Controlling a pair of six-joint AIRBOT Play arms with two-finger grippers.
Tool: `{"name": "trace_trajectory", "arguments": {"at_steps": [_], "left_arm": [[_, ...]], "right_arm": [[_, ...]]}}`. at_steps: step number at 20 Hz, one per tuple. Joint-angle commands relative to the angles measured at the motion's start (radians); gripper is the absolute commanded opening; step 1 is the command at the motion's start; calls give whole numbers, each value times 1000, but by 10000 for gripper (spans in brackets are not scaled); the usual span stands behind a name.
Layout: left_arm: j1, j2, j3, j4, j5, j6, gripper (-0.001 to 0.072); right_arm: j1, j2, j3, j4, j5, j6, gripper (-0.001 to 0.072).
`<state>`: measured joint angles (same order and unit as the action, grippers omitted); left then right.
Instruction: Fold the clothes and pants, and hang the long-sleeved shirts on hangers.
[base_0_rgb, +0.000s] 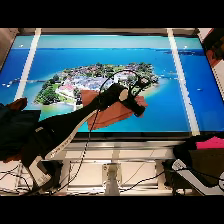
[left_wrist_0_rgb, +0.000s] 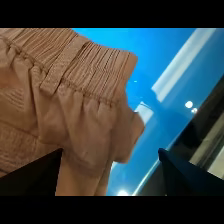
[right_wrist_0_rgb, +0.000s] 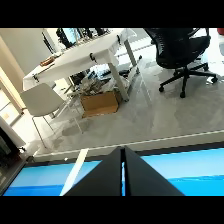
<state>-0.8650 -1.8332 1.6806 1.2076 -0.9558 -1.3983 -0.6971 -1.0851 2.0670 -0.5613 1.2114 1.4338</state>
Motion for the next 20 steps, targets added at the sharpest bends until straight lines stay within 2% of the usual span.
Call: {"name": "trace_trajectory", "arguments": {"at_steps": [1,2,3,4,6,8,11,14,17,20], "left_arm": [[-4,40,1,-25,-11,0,710],[13,75,1,-11,-9,-30,683],[36,118,1,22,-6,-97,567],[60,162,1,59,-2,-139,551],[111,261,1,129,0,-186,551],[155,370,0,191,-7,-197,550],[201,530,0,322,-10,-296,550],[224,668,0,436,-57,-324,550],[226,749,0,563,-191,-357,550],[246,764,-6,647,-385,-376,541]], "right_arm": [[0,0,0,1,-2,1,19],[0,0,0,3,-19,16,19],[0,0,0,6,-19,23,20],[0,0,0,7,-14,24,19],[0,0,0,11,16,32,20],[0,0,0,7,85,29,20],[0,1,-42,8,179,29,20],[83,0,-156,-17,185,29,19],[251,0,-312,-154,189,15,20],[433,-1,-480,-383,216,-93,20]]}}
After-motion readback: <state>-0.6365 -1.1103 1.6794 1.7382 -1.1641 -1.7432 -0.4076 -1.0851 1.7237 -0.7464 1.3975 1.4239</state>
